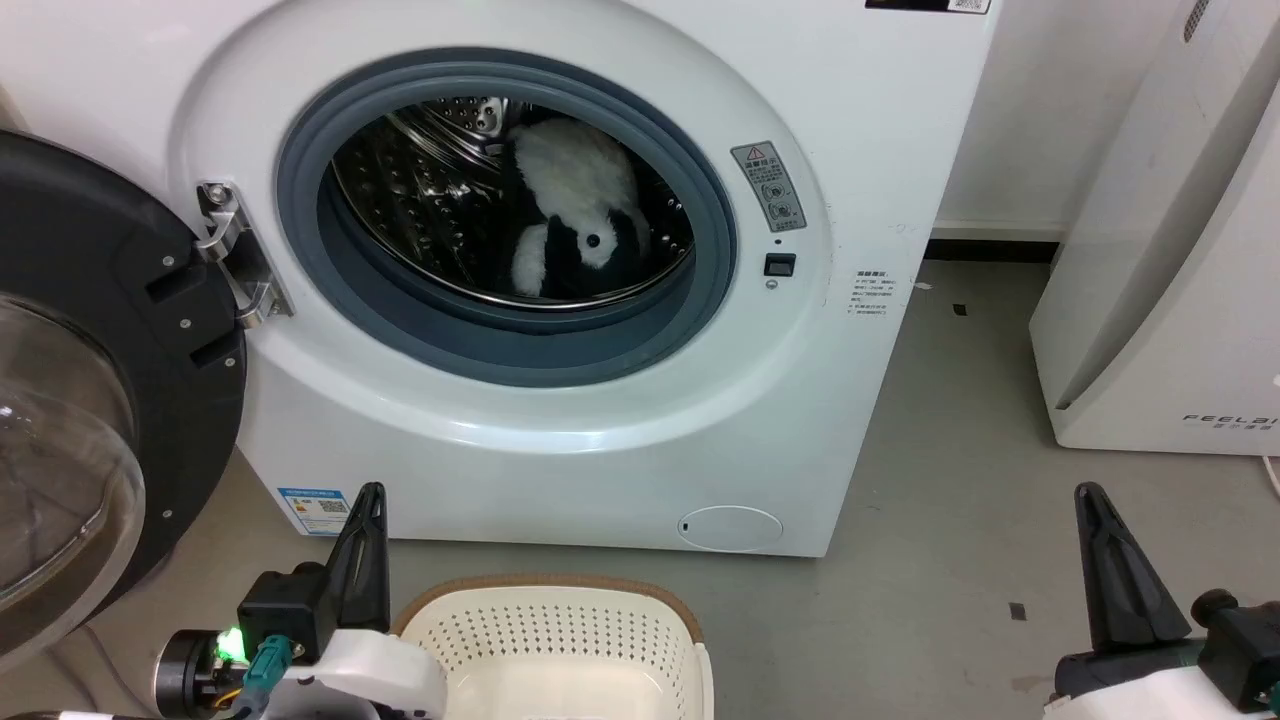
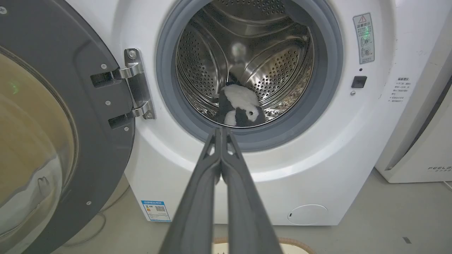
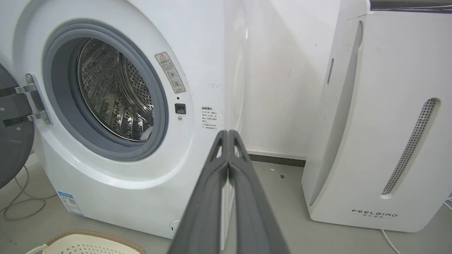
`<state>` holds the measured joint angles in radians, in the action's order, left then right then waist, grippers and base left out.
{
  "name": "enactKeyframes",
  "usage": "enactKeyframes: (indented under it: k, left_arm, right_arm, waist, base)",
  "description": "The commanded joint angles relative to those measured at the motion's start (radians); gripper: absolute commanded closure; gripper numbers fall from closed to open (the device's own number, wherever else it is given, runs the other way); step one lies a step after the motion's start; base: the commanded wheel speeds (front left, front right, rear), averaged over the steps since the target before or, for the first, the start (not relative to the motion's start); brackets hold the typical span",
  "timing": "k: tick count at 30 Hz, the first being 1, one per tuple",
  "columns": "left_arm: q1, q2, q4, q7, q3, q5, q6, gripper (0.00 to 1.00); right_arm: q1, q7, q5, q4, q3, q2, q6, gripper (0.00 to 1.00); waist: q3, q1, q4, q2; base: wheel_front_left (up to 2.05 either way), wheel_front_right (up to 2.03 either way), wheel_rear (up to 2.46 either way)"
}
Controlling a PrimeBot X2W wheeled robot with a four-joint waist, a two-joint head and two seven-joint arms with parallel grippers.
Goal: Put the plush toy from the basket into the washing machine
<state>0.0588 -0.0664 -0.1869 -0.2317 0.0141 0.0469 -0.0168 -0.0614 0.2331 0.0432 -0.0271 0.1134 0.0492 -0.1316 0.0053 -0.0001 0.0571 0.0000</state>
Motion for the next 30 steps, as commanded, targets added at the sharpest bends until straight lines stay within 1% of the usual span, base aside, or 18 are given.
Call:
enactKeyframes:
  k: [1,30]
  left_arm:
    - [-0.007,0.002,0.009,0.006,-0.001,-0.005,0.002,1.00]
    - [-0.021,0.006,0.057,0.067,-0.005,-0.017,0.006,1.00]
  right_arm:
    - [0.007,-0.006,-0.002,0.002,-0.004,0.000,0.000,1.00]
    - [0.022,-0.067,-0.014,0.009,-0.034,0.000,0.000,1.00]
  waist:
    - [0.000,0.0001,-0.001,0.0000]
    - [-0.001,0.0001,-0.016,0.0000]
  base:
    - [0.00,0.00,0.00]
    - [0.00,0.00,0.00]
